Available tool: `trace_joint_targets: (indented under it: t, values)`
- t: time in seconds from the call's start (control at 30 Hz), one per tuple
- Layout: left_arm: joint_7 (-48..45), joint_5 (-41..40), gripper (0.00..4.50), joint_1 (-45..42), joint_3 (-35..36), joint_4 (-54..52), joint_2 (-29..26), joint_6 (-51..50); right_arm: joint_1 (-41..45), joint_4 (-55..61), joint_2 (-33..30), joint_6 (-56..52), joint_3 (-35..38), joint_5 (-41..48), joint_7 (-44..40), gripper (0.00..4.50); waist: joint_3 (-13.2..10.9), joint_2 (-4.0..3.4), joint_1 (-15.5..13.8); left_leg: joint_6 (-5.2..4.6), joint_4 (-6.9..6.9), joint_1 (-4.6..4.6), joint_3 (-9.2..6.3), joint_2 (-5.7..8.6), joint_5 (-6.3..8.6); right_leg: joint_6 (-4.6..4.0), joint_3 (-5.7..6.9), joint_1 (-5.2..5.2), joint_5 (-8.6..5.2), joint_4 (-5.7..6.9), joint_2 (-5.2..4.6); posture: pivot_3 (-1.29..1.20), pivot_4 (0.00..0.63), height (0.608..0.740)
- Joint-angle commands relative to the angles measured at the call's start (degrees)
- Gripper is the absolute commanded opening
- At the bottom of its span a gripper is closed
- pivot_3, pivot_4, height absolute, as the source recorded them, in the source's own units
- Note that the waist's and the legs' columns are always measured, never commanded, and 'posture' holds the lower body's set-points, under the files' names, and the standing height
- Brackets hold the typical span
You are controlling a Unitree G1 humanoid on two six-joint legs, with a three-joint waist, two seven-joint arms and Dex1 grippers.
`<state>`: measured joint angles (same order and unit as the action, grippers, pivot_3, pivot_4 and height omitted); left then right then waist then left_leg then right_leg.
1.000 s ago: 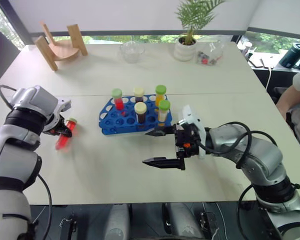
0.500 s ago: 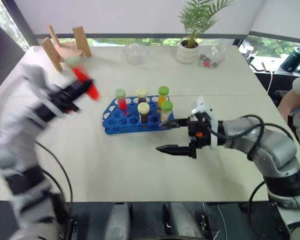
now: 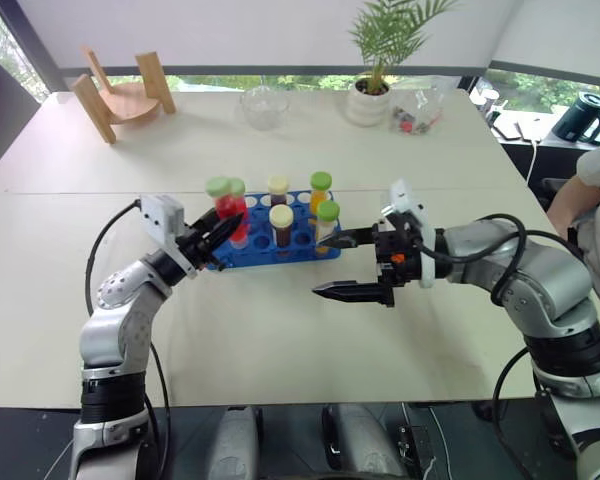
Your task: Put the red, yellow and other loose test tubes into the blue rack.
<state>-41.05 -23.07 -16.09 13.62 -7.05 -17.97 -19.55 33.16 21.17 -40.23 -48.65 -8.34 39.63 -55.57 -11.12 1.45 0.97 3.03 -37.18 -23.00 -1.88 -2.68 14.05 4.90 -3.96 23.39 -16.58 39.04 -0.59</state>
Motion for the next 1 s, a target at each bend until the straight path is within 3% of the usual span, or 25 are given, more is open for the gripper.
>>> trace_joint_targets:
  t: [0.03, 0.53, 1.0]
  values:
    - [0.0, 0.7, 0.80, -0.1, -0.9, 0.5, -1.2, 3.6, -0.5, 2.2, 0.7, -0.1, 1.7, 0.9, 1.0, 4.50, 0.0, 0.00, 0.0, 0.00, 0.00, 0.00, 0.00, 0.00, 0.00, 0.00, 0.00, 0.00, 0.00, -0.01, 0.00, 0.00, 0.150, 0.740]
    - [-0.4, 2.8, 0.80, -0.4, -6.9, 4.4, -1.7, 9.0, -1.0, 2.6, 3.6, 0.0, 1.3, 0.7, 3.8, 4.50, 0.0, 0.00, -0.1, 0.00, 0.02, -0.01, -0.01, 0.00, 0.00, 0.00, 0.00, -0.01, 0.00, -0.04, 0.00, 0.00, 0.150, 0.740]
    - [0.4, 3.3, 0.80, 2.1, -6.7, 5.4, -3.3, 11.8, -1.0, 2.3, 4.1, 0.2, 1.2, 0.7, 4.1, 4.50, 0.0, -0.01, 0.1, 0.00, 0.05, 0.02, 0.01, -0.01, 0.00, -0.01, 0.00, -0.01, -0.01, -0.06, 0.00, 0.00, 0.150, 0.740]
